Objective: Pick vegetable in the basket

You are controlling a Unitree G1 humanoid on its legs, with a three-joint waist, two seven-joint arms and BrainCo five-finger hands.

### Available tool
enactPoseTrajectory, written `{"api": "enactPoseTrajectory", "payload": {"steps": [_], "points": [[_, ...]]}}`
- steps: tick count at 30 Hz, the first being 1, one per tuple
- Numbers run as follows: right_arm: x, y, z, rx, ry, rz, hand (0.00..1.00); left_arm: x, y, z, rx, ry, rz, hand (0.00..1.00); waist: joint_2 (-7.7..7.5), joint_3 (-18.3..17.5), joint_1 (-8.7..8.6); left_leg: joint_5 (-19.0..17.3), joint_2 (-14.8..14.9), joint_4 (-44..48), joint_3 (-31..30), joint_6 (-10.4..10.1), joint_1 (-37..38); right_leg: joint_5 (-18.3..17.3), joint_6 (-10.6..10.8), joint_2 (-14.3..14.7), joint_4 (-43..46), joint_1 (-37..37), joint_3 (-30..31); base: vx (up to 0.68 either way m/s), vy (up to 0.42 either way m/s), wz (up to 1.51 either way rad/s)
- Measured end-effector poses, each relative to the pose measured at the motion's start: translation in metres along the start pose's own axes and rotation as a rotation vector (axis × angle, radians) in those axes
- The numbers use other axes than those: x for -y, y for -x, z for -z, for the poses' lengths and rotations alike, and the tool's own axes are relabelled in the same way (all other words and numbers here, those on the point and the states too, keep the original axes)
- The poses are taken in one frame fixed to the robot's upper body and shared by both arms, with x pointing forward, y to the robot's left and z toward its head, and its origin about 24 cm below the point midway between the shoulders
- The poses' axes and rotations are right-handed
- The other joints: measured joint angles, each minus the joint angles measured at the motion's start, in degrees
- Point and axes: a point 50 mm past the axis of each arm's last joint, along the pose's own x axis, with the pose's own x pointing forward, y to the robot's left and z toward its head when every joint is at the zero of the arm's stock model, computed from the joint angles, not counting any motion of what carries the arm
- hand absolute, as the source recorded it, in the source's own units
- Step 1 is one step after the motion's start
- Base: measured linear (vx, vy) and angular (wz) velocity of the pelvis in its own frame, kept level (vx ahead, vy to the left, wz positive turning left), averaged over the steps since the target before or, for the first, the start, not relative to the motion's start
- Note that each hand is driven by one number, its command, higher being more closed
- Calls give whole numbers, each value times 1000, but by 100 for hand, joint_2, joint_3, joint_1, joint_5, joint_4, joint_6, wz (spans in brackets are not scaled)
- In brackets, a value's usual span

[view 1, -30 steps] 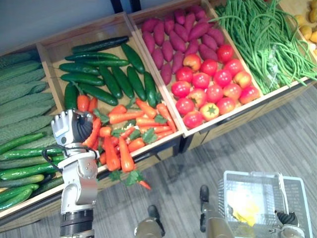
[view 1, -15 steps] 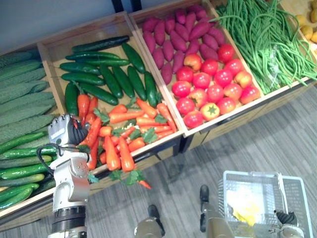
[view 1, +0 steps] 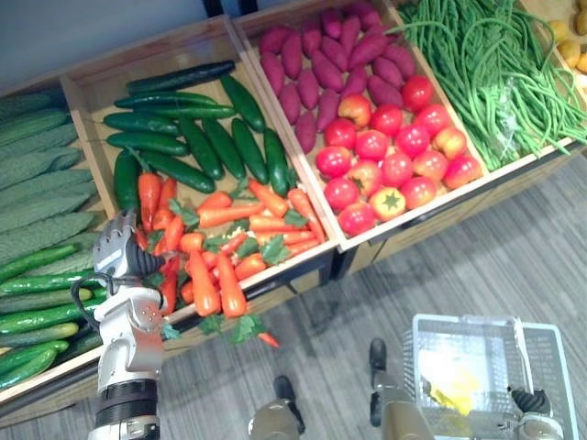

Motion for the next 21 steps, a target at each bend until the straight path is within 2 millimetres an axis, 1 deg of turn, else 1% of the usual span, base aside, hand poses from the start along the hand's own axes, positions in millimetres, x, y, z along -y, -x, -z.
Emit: {"api": "enactPoseTrajectory", "payload": {"steps": [3, 10, 11, 15, 17, 21], "points": [[0, -1, -5, 23, 9, -4, 100, 2, -1, 6, -38, 8, 11, 0, 0, 0, -4, -4, 52, 28, 32, -6, -36, 10, -10, 42, 1, -41, 18, -26, -57, -5], [4, -2, -10, 41, 14, -8, 100, 4, 1, 9, -58, 13, 34, 0, -1, 0, -3, -11, 99, 42, 56, -17, -45, 9, -12, 72, -8, -56, 47, -26, -47, -3], [5, -2, -11, 43, 15, -6, 100, 6, 3, 11, -69, 20, 36, 100, -1, 1, -3, -18, 100, 43, 61, -27, -45, 9, -12, 83, -18, -56, 46, -43, -71, -3], [6, -2, -14, 55, 15, -3, 100, 11, 12, 23, -133, 29, 54, 100, -3, 9, -3, -61, 149, 86, 74, -50, -70, 40, -47, 109, -86, -57, 60, -27, -52, -7], [6, -3, -14, 56, 15, -3, 100, 10, 12, 25, -139, 29, 50, 100, -3, 9, 10, -63, 169, 82, 75, -52, -75, 40, -49, 130, -97, -57, 53, -14, -51, 0], [6, -3, -19, 74, 14, -7, 100, 5, 12, 18, -119, 51, 24, 100, -9, 14, 6, -63, 174, 80, 76, -53, -160, 43, -53, 135, -125, -118, 45, -19, -60, 1]]}}
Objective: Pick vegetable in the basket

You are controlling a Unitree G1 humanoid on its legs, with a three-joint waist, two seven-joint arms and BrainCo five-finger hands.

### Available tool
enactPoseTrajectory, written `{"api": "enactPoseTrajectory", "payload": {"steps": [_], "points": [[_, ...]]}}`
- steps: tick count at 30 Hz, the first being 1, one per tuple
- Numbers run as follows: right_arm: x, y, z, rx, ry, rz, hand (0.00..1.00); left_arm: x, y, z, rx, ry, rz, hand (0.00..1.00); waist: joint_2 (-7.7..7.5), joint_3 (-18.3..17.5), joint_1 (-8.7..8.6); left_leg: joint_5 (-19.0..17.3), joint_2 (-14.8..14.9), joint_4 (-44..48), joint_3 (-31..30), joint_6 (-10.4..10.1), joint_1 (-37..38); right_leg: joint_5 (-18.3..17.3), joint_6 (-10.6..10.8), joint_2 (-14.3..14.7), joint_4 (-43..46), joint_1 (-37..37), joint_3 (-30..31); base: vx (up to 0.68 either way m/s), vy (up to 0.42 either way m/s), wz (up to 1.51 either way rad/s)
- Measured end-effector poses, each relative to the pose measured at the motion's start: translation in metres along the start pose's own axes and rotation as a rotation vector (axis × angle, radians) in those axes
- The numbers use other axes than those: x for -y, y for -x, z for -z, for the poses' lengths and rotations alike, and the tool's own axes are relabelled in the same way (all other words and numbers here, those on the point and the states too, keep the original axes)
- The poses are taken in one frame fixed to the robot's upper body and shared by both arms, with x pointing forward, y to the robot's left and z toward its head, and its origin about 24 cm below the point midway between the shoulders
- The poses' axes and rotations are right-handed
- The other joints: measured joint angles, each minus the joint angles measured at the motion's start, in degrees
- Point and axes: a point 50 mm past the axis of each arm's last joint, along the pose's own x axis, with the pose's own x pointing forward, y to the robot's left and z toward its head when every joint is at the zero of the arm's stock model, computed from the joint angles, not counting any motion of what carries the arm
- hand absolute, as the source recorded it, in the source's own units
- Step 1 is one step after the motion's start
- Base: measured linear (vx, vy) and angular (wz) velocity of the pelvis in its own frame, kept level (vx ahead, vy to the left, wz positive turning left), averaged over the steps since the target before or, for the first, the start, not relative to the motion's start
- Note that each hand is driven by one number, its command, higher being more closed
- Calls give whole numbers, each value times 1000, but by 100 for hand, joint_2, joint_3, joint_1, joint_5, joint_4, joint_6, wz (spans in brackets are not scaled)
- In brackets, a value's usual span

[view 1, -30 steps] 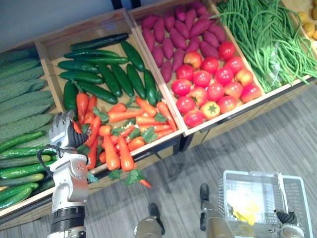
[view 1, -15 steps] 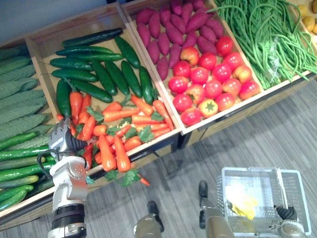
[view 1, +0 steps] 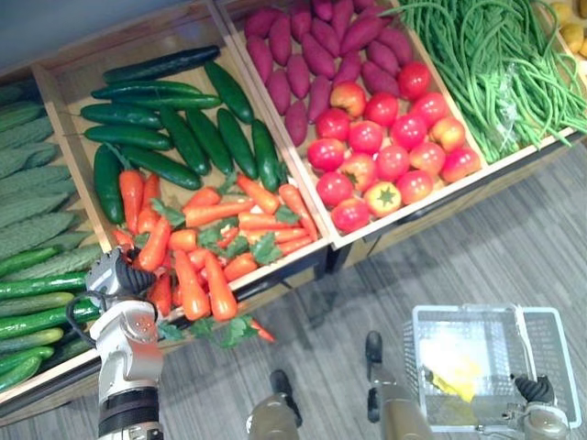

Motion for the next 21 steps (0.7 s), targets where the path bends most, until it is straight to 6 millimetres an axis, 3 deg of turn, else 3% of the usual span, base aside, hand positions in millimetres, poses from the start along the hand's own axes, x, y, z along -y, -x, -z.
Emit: {"api": "enactPoseTrajectory", "payload": {"steps": [14, 21], "points": [[-6, -1, -10, 42, 20, -28, 100, -1, 2, -8, 11, 30, -12, 100, -24, 106, -15, -43, 135, 27, 133, -51, 18, 28, -36, 94, -50, -22, 76, -22, -60, -5], [-6, -1, -10, 40, 20, -28, 100, -41, 13, -38, 150, 85, -182, 100, -3, 153, -2, -43, 114, 1, 105, -50, 219, 21, -40, 84, -54, 193, 48, -20, -47, 2]]}}
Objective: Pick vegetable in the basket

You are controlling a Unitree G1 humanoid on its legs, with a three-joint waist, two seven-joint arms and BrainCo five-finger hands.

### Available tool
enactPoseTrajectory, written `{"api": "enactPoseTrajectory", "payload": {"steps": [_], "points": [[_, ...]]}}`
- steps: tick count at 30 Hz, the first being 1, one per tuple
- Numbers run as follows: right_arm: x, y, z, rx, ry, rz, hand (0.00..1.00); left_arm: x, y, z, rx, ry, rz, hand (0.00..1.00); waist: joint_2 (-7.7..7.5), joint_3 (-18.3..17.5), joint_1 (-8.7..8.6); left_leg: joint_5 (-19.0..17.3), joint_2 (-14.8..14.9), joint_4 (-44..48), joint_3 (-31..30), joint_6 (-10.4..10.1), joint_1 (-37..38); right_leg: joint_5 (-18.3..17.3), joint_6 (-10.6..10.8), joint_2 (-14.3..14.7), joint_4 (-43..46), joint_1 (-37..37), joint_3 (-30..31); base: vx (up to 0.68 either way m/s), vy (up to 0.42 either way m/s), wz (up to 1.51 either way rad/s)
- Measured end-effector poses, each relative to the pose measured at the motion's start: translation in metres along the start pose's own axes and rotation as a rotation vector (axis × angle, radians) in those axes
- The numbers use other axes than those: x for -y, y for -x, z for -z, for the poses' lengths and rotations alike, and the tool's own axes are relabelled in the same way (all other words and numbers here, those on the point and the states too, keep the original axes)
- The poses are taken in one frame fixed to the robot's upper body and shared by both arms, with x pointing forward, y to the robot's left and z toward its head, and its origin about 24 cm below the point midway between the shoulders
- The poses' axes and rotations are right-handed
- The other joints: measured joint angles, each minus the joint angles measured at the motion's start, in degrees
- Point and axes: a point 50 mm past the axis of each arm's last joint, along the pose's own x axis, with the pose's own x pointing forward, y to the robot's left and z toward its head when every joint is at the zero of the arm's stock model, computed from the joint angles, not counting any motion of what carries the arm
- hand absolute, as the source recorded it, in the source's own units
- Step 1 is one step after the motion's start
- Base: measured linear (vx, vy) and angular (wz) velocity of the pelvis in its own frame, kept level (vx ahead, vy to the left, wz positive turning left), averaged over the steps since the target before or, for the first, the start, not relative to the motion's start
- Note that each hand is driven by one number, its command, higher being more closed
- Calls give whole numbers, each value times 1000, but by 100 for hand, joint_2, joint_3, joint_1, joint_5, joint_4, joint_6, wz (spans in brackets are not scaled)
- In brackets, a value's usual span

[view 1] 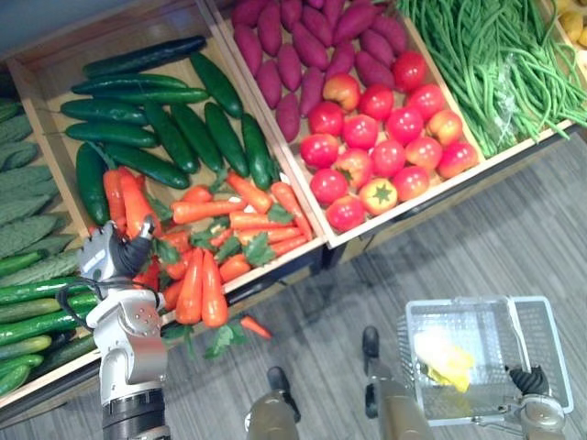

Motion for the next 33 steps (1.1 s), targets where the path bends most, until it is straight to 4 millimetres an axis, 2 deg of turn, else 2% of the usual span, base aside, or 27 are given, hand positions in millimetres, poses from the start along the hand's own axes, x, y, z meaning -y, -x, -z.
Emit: {"api": "enactPoseTrajectory", "payload": {"steps": [3, 8, 20, 25, 29, 33], "points": [[-2, 0, 1, -2, -3, -4, 100, -4, 2, -7, 16, 26, -32, 100, 2, 0, -1, 1, -25, 18, -103, 1, 4, -1, 0, -14, 0, 62, -65, -61, -54, 11], [-9, 2, 4, -12, 21, -21, 100, -3, 13, -5, 3, 40, -51, 100, 8, -4, 14, 13, -38, 15, -131, 6, 102, -5, -5, 1, 4, 185, -111, -48, -56, 6], [-11, 4, 12, -48, 24, -31, 100, -2, 25, -5, 15, 99, -106, 100, 54, -38, 16, 61, -130, -85, -181, 34, 265, -6, -3, -55, 21, 349, -132, -42, -44, 2], [-10, 4, 14, -51, 31, -26, 100, 14, 34, -8, 57, 98, -29, 100, 109, -199, 12, 97, -175, -152, -197, 39, 423, -6, -2, -75, 18, 484, -134, -25, -36, 2], [-5, 3, 18, -68, 53, -23, 100, 30, 45, -23, 141, 122, 59, 100, 137, -349, 1, 123, -243, -196, -243, 55, 611, -8, 0, -122, 5, 653, -129, -39, -17, 4], [9, -1, 14, -50, 112, 0, 100, 45, 59, -39, 244, 149, 172, 100, 169, -462, -7, 98, -317, -173, -166, 88, 732, 30, 57, -177, -6, 707, 16, -62, -5, -10]]}}
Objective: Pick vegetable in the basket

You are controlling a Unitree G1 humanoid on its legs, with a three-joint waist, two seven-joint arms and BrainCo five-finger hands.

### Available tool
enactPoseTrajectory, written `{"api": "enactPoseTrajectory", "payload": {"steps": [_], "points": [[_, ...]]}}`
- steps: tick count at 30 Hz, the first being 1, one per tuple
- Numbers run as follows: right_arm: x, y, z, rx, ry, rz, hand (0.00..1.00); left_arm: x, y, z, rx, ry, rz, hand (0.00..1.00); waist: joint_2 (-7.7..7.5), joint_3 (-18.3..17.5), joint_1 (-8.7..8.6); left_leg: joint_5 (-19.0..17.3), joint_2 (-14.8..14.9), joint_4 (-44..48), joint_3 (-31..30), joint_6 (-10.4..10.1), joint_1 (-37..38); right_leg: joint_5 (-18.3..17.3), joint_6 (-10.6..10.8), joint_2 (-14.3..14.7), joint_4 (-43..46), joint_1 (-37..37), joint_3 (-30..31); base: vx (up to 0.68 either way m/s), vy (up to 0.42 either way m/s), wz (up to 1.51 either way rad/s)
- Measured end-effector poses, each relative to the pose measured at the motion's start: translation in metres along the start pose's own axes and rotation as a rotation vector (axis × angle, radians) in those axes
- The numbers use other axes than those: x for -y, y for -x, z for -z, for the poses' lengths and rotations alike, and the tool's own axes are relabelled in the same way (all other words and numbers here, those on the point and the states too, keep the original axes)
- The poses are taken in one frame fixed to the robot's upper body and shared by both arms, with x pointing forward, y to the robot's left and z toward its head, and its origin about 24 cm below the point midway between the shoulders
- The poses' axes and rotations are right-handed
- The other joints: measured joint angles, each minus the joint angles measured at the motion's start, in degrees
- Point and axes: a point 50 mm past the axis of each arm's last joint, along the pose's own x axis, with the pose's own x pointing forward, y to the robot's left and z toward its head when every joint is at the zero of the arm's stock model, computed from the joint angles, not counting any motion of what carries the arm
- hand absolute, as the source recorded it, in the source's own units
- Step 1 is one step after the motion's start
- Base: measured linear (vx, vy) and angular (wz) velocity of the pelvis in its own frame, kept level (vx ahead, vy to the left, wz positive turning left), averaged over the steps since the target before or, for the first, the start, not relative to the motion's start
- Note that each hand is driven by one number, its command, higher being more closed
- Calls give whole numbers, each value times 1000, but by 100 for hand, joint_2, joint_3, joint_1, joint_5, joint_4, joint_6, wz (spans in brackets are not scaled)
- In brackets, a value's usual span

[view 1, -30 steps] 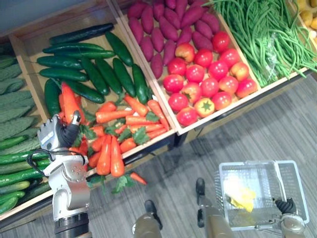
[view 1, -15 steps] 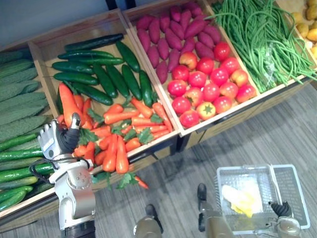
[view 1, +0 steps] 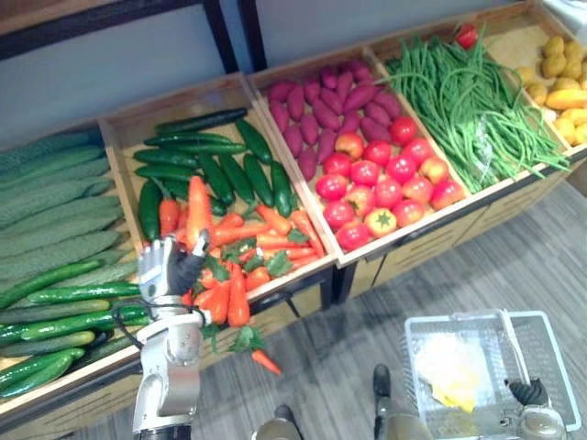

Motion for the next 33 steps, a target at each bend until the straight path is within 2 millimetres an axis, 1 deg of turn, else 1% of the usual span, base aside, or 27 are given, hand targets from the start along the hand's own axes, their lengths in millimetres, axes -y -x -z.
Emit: {"api": "enactPoseTrajectory", "payload": {"steps": [2, 4, 6, 7, 9, 13, 14, 15, 16, 17, 18, 19, 20, 21, 23, 24, 26, 28, 31, 33], "points": [[6, -2, -4, 14, 12, 13, 100, 3, 3, -5, 34, 4, 28, 100, 0, -6, -14, -37, -24, -2, 88, -1, 68, 13, 19, -6, -17, 8, 111, -67, -4, -27], [15, -3, -4, 21, 30, 30, 100, 5, 7, -15, 84, 18, 49, 100, 11, -102, -51, -83, -49, 10, 172, 13, 77, 60, 87, -27, -103, 8, 194, -55, -13, -25], [24, -4, -4, 30, 59, 47, 100, 3, 7, -29, 164, 38, 61, 100, 25, -158, -113, -108, -83, 0, 261, 10, 197, 83, 120, -35, -138, 65, 328, -31, -10, -23], [26, -3, -5, 34, 76, 50, 100, 2, 8, -33, 184, 39, 64, 100, 32, -183, -145, -119, -85, 0, 276, 11, 225, 85, 122, -36, -143, 85, 338, -14, 0, -23], [31, 0, -4, 56, 123, 59, 100, 1, 9, -48, 286, 44, 82, 100, 46, -286, -178, -175, -91, 8, 428, 9, 321, 107, 151, -23, -162, 95, 477, -7, 3, -28], [33, 5, -7, 98, 170, 53, 100, 8, 15, -65, 386, 71, 131, 100, 53, -321, -280, -292, -84, 66, 694, 6, 510, 136, 194, 11, -196, 169, 700, -2, 13, -36], [34, 7, -11, 126, 188, 48, 100, 11, 18, -72, 421, 87, 152, 100, 63, -337, -308, -351, -68, 113, 807, 2, 563, 153, 214, 37, -194, 171, 791, -13, 19, -43], [36, 12, -13, 155, 206, 44, 100, 15, 23, -84, 472, 113, 188, 100, 96, -400, -328, -426, -51, 171, 898, -2, 577, 160, 225, 56, -194, 168, 867, -11, 17, -38], [37, 12, -14, 161, 209, 44, 100, 15, 25, -86, 483, 119, 192, 100, 104, -415, -334, -441, -44, 186, 912, -3, 579, 161, 226, 60, -193, 168, 886, -6, 23, -42], [39, 16, -17, 186, 222, 45, 100, 17, 28, -99, 542, 147, 207, 100, 118, -444, -334, -495, -37, 210, 1049, -13, 687, 165, 234, 95, -192, 170, 998, 6, 19, -42], [37, 18, -22, 216, 235, 31, 100, 18, 31, -109, 594, 171, 217, 100, 124, -479, -331, -529, -7, 215, 1159, -24, 725, 167, 237, 124, -182, 170, 1095, 6, 19, -48], [36, 20, -24, 231, 243, 25, 100, 19, 31, -114, 617, 181, 223, 100, 127, -495, -338, -544, -6, 215, 1204, -26, 767, 169, 239, 138, -179, 173, 1134, 5, 9, -41], [32, 22, -29, 260, 258, 7, 100, 21, 33, -123, 658, 204, 236, 100, 132, -561, -363, -567, 0, 215, 1290, -36, 800, 169, 239, 165, -177, 165, 1209, 4, 2, -28], [30, 23, -32, 274, 264, 1, 100, 22, 33, -127, 672, 215, 238, 100, 132, -574, -379, -576, 0, 213, 1323, -43, 831, 172, 244, 176, -176, 168, 1243, 6, 4, -34], [22, 28, -48, 349, 273, -30, 100, 26, 37, -144, 728, 292, 267, 100, 132, -585, -458, -608, 3, 213, 1459, -56, 913, 173, 246, 215, -146, 161, 1358, -12, -5, -32], [18, 32, -55, 388, 270, -46, 100, 34, 41, -154, 759, 321, 303, 100, 136, -593, -461, -635, 7, 218, 1550, -81, 979, 172, 246, 250, -124, 162, 1443, -27, -13, -27], [15, 36, -61, 422, 258, -50, 100, 43, 45, -164, 781, 353, 339, 100, 138, -607, -463, -652, 11, 220, 1624, -94, 1023, 172, 247, 274, -108, 158, 1501, -16, -15, -24], [12, 42, -74, 484, 252, -54, 100, 57, 53, -174, 800, 381, 408, 100, 135, -616, -483, -668, 13, 220, 1701, -111, 1061, 170, 247, 302, -97, 145, 1578, -12, -25, -19], [10, 48, -82, 533, 257, -59, 100, 72, 63, -183, 825, 393, 496, 100, 139, -668, -470, -677, 35, 235, 1769, -126, 1049, 170, 248, 331, -85, 90, 1616, 0, -33, -10], [9, 54, -89, 574, 252, -56, 100, 87, 75, -190, 845, 396, 587, 100, 148, -696, -478, -708, 112, 319, 1792, -153, 1023, 170, 248, 371, -81, 72, 1621, 27, -41, -7]]}}
